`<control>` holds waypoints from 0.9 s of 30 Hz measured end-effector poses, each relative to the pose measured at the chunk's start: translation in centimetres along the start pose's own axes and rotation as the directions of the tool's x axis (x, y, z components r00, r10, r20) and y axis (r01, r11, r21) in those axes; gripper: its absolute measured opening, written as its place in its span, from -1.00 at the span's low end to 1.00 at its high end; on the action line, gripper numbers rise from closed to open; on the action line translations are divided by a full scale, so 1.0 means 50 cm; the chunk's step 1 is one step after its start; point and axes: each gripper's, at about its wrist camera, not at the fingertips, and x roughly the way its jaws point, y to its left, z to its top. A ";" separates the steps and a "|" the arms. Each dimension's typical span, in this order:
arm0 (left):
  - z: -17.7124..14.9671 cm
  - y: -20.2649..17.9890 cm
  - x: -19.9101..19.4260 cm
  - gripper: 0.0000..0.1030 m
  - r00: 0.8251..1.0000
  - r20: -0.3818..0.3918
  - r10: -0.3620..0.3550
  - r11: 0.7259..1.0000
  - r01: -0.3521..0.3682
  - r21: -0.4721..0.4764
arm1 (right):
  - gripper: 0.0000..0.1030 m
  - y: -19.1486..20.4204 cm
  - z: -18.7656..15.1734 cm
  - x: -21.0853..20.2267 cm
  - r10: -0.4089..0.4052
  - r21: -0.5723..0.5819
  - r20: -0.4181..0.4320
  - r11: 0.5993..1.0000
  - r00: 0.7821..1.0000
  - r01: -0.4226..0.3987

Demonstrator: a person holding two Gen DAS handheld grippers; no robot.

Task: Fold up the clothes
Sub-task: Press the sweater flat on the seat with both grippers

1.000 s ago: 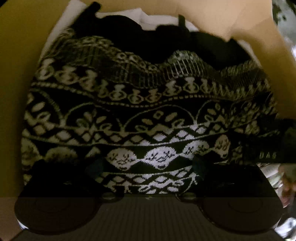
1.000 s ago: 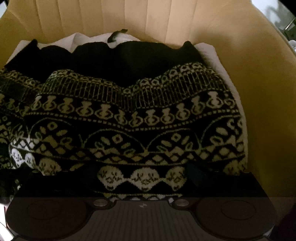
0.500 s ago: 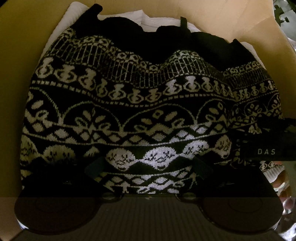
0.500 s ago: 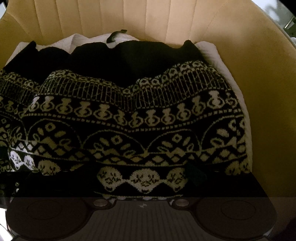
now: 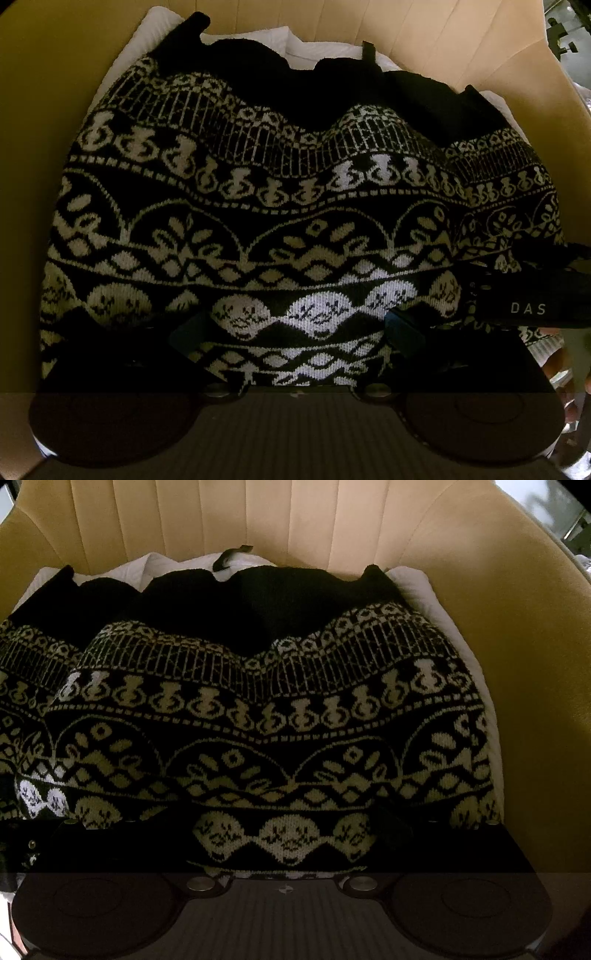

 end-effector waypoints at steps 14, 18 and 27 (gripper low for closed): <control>-0.004 -0.006 0.000 1.00 1.000 0.017 0.014 1.000 -0.014 0.005 | 0.99 -0.003 0.009 0.005 -0.001 0.027 0.001 1.000 1.000 0.001; -0.007 -0.006 -0.001 1.00 0.999 0.030 0.013 1.000 -0.014 0.011 | 0.99 -0.002 0.009 0.006 0.000 0.027 0.006 1.000 1.000 0.000; 0.002 -0.016 0.002 1.00 0.999 0.004 0.034 0.999 -0.034 0.006 | 0.99 0.000 -0.001 -0.003 -0.002 0.014 0.015 1.000 1.000 0.002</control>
